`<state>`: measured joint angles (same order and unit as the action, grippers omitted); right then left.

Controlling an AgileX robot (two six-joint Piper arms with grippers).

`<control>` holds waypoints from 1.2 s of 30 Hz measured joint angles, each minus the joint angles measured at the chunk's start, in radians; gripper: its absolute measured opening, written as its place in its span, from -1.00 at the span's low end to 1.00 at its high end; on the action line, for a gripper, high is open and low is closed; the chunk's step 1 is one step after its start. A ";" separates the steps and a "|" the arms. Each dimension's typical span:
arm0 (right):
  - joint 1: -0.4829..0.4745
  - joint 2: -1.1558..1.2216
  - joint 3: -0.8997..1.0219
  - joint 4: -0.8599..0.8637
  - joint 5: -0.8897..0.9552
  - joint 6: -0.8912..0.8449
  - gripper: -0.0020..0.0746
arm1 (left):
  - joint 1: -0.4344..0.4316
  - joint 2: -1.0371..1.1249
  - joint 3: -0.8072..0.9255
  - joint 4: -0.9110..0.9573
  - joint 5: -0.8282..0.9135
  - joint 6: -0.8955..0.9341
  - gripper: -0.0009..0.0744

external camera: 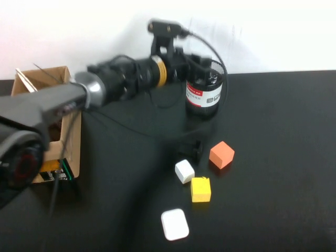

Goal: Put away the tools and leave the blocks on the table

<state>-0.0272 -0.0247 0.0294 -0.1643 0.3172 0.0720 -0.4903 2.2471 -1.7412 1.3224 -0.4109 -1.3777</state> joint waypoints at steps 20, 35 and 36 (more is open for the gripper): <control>0.000 0.000 0.000 0.000 0.000 0.000 -0.96 | 0.328 -0.704 0.381 0.464 -0.276 -0.519 -0.98; 0.000 0.000 0.000 0.000 0.000 0.000 -0.96 | 0.363 -1.422 1.076 0.468 -0.171 -0.485 -0.98; 0.000 0.000 0.000 0.000 0.000 0.000 -0.96 | 0.363 -1.464 1.111 0.468 -0.167 -0.496 -0.98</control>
<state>-0.0272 -0.0247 0.0294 -0.1643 0.3172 0.0720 -0.1277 0.7829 -0.6302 1.7902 -0.5774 -1.8736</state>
